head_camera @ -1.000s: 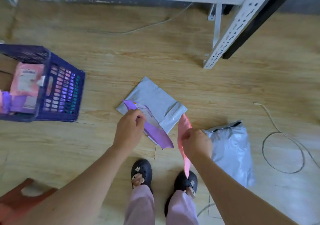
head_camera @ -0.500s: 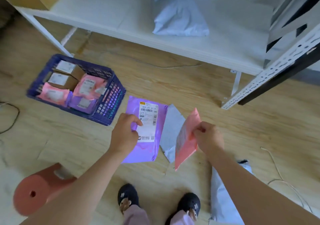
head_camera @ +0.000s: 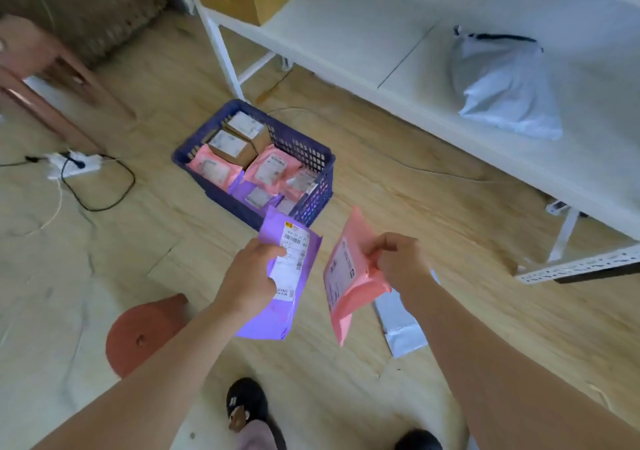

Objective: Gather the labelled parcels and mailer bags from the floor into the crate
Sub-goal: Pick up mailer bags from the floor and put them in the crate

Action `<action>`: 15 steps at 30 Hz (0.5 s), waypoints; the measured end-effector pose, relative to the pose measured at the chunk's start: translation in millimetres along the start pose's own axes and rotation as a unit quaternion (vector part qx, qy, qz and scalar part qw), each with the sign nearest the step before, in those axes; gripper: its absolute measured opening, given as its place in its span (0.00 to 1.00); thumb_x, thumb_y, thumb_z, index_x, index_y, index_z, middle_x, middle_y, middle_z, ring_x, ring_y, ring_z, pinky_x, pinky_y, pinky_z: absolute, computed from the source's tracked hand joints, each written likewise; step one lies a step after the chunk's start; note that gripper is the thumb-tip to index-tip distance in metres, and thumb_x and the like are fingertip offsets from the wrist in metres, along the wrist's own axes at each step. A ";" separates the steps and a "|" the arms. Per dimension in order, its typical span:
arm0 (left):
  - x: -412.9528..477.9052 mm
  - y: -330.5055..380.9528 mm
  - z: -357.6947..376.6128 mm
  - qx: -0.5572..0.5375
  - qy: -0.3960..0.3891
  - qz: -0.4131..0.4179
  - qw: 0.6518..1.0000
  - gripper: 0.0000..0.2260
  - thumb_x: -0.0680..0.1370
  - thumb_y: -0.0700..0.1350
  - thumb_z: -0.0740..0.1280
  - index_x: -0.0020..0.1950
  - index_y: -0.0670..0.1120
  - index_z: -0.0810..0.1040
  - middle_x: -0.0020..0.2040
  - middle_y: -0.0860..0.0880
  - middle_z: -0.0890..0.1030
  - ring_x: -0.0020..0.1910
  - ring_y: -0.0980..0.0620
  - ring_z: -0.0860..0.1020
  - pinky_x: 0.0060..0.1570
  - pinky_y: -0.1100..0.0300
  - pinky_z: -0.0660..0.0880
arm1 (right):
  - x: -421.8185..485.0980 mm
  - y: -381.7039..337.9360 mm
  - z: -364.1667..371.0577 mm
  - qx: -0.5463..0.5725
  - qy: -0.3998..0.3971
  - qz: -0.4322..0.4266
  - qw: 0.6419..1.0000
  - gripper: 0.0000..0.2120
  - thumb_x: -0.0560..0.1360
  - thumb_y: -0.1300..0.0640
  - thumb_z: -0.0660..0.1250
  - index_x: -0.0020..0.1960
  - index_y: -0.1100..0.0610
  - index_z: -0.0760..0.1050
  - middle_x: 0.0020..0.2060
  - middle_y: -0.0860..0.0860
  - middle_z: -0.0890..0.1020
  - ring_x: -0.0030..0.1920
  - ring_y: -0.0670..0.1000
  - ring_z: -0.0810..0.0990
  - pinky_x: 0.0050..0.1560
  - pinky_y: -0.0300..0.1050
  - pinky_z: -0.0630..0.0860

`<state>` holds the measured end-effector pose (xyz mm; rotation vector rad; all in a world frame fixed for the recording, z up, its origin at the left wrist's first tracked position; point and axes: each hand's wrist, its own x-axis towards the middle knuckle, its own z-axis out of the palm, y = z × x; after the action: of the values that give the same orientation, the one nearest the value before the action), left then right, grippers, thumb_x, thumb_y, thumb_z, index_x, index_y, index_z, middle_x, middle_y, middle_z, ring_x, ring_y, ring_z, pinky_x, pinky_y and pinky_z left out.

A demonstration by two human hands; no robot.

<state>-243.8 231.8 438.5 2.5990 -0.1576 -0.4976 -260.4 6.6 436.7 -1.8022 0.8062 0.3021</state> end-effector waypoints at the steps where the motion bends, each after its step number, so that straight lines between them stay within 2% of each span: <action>1: 0.6 -12.6 -12.9 0.005 0.001 0.006 1.000 0.26 0.70 0.28 0.61 0.65 0.47 0.74 0.64 0.49 0.71 0.63 0.48 0.70 0.57 0.63 0.67 | -1.8 -11.5 15.3 0.001 -0.001 0.001 1.000 0.23 0.64 0.73 0.55 0.25 0.50 0.77 0.26 0.50 0.77 0.29 0.52 0.71 0.29 0.38 0.64; 4: 2.3 -53.7 -59.6 0.027 0.006 0.026 0.999 0.27 0.70 0.29 0.61 0.65 0.49 0.74 0.66 0.52 0.70 0.63 0.50 0.70 0.56 0.62 0.69 | -8.8 -48.7 58.5 0.027 0.007 0.011 1.000 0.24 0.65 0.74 0.53 0.24 0.52 0.77 0.26 0.51 0.76 0.27 0.52 0.69 0.29 0.38 0.65; 9: 22.6 -103.3 -130.4 0.016 0.033 0.016 0.999 0.26 0.70 0.28 0.60 0.64 0.48 0.75 0.66 0.52 0.71 0.63 0.50 0.71 0.55 0.62 0.69 | -13.6 -112.0 115.3 0.072 0.021 0.019 0.997 0.23 0.68 0.76 0.50 0.29 0.54 0.74 0.27 0.52 0.75 0.25 0.51 0.67 0.20 0.32 0.63; 12: 42.9 -119.0 -151.6 -0.011 0.053 -0.007 0.999 0.26 0.70 0.28 0.60 0.64 0.47 0.75 0.64 0.50 0.72 0.62 0.49 0.72 0.53 0.61 0.69 | -1.8 -141.4 140.8 0.113 0.027 0.031 0.993 0.23 0.69 0.76 0.51 0.29 0.54 0.74 0.28 0.53 0.75 0.26 0.52 0.68 0.28 0.37 0.66; 15: 67.8 -130.0 -161.6 -0.041 0.067 -0.052 0.996 0.25 0.71 0.28 0.61 0.65 0.47 0.75 0.62 0.47 0.72 0.60 0.48 0.72 0.51 0.63 0.67 | 15.4 -161.1 155.9 0.151 0.039 0.050 0.987 0.23 0.69 0.77 0.51 0.29 0.55 0.74 0.29 0.54 0.76 0.28 0.53 0.70 0.32 0.42 0.69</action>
<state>-117.7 403.4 486.0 2.5583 0.0431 -0.3572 -116.7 171.9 487.1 -1.4995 0.9458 0.1646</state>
